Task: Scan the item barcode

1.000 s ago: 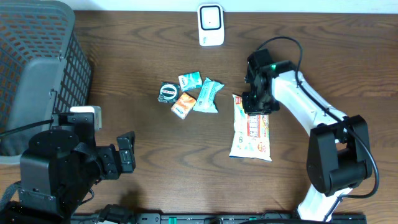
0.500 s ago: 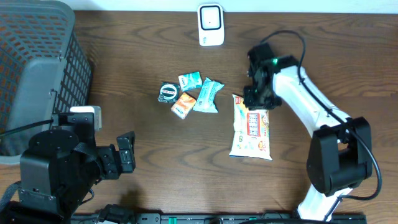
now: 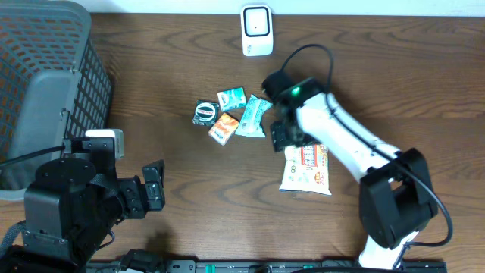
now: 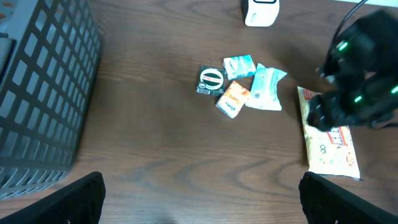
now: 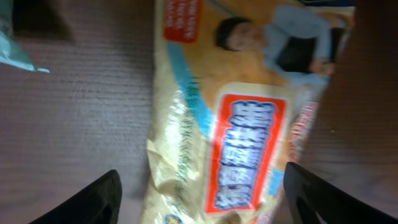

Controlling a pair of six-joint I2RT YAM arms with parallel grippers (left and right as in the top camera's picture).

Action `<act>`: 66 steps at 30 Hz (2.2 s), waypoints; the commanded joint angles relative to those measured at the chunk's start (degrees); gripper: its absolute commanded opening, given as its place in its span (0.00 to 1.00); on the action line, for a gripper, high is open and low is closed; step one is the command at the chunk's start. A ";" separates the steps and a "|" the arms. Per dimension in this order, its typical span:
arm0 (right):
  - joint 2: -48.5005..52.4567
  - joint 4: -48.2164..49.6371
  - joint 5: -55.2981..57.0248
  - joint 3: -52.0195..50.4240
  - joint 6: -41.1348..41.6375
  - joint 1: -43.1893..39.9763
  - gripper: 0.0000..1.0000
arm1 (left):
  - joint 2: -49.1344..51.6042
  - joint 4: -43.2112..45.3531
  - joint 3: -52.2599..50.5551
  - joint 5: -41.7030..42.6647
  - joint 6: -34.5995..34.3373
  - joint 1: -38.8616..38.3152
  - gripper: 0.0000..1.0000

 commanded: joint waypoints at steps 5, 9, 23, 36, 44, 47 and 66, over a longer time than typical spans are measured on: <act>-0.20 5.75 11.19 -7.98 7.98 6.69 0.86 | 0.22 -0.04 0.52 -0.11 -0.72 0.20 0.98; -0.20 6.64 14.69 -11.17 10.82 8.28 0.86 | 0.22 -0.04 0.52 -0.11 -0.72 0.20 0.98; -0.20 15.72 15.37 -20.76 12.61 6.73 0.67 | 0.22 -0.04 0.52 -0.11 -0.72 0.20 0.98; -0.33 6.45 1.68 -7.32 0.70 -2.29 0.01 | 0.22 -0.04 0.52 -0.11 -0.72 0.20 0.98; -0.33 6.23 -33.68 2.45 -18.25 -13.77 0.01 | 0.22 -0.04 0.52 -0.11 -0.72 0.20 0.98; -0.22 7.15 -49.46 2.19 -25.68 -18.75 0.01 | 0.22 -0.04 0.52 -0.13 -0.72 0.20 0.98; -0.20 21.68 -69.29 -23.08 -31.61 -39.32 0.31 | 0.22 -0.04 0.52 -0.11 -0.72 0.20 0.98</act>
